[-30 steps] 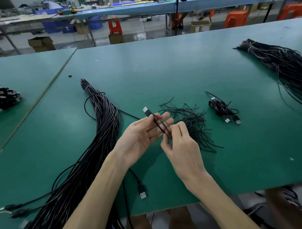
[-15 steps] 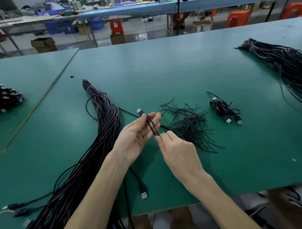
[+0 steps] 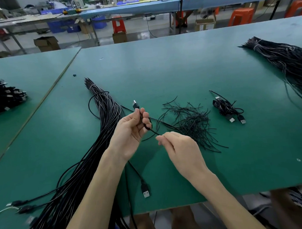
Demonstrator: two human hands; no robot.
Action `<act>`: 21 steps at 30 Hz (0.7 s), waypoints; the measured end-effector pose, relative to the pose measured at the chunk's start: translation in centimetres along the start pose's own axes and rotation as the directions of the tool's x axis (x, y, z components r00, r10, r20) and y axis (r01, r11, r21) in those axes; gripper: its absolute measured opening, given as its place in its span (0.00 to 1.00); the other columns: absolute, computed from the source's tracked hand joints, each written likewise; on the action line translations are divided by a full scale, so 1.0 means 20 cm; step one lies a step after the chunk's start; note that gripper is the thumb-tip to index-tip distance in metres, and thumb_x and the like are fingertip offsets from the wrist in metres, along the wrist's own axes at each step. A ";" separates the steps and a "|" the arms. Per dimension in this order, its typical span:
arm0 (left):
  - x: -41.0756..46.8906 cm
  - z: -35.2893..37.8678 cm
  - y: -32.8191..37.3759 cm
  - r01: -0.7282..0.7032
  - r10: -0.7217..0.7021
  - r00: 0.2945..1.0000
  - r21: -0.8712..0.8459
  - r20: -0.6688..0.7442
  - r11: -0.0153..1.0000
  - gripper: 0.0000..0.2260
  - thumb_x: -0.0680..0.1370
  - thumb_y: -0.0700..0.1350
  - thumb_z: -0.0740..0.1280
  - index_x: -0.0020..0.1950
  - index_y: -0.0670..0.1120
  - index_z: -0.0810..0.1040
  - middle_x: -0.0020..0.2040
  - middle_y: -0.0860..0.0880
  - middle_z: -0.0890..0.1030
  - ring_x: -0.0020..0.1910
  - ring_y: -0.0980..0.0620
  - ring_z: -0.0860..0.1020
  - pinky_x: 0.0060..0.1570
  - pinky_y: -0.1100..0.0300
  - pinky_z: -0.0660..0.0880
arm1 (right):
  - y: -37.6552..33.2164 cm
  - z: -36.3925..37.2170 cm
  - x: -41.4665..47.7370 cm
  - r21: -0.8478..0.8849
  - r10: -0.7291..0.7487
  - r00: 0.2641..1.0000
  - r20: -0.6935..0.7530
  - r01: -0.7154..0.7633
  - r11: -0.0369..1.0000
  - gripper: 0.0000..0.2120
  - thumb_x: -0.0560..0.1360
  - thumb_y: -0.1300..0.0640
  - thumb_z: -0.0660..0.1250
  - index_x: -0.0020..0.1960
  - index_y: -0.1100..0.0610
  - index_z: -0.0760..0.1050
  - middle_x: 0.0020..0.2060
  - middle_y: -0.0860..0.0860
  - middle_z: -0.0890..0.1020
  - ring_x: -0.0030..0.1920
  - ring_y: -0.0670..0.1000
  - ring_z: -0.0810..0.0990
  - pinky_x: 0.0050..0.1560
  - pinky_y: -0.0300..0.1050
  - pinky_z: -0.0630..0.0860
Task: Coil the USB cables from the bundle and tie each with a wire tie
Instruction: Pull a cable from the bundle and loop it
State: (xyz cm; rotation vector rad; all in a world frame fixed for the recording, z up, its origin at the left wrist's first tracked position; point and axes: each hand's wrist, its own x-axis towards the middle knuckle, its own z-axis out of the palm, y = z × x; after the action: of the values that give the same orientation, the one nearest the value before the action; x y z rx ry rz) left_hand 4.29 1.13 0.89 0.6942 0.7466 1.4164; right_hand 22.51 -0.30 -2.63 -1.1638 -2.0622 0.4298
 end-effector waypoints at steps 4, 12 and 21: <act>-0.02 0.01 0.01 -0.040 0.009 0.978 0.144 0.209 0.989 0.13 0.84 0.36 0.58 0.42 0.46 0.77 0.34 0.53 0.70 0.29 0.57 0.65 0.33 0.65 0.69 | 0.03 -0.03 0.01 0.210 0.099 0.995 -0.032 -0.090 0.974 0.20 0.79 0.40 0.65 0.38 0.54 0.79 0.28 0.42 0.73 0.30 0.44 0.72 0.33 0.35 0.64; -0.02 0.03 -0.07 -0.113 -0.076 0.961 0.630 0.265 0.769 0.11 0.84 0.44 0.60 0.43 0.43 0.71 0.31 0.56 0.70 0.29 0.59 0.65 0.34 0.65 0.63 | 0.06 -0.02 0.01 0.328 0.186 0.982 -0.030 -0.166 0.930 0.16 0.77 0.54 0.73 0.33 0.54 0.74 0.26 0.44 0.72 0.29 0.45 0.68 0.32 0.35 0.63; -0.04 0.02 -0.01 -0.088 -0.068 0.908 0.346 0.414 0.934 0.12 0.82 0.46 0.62 0.40 0.50 0.77 0.31 0.53 0.71 0.30 0.54 0.69 0.41 0.60 0.72 | 0.05 -0.06 0.01 0.481 0.259 0.958 -0.121 -0.172 0.860 0.19 0.83 0.49 0.66 0.37 0.57 0.75 0.27 0.49 0.72 0.29 0.43 0.66 0.31 0.37 0.64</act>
State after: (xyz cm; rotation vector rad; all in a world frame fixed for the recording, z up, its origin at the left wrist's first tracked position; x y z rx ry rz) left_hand 4.74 0.30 1.11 1.2470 0.6588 1.0883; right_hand 23.85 0.43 -2.38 -1.0893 -1.5529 0.8465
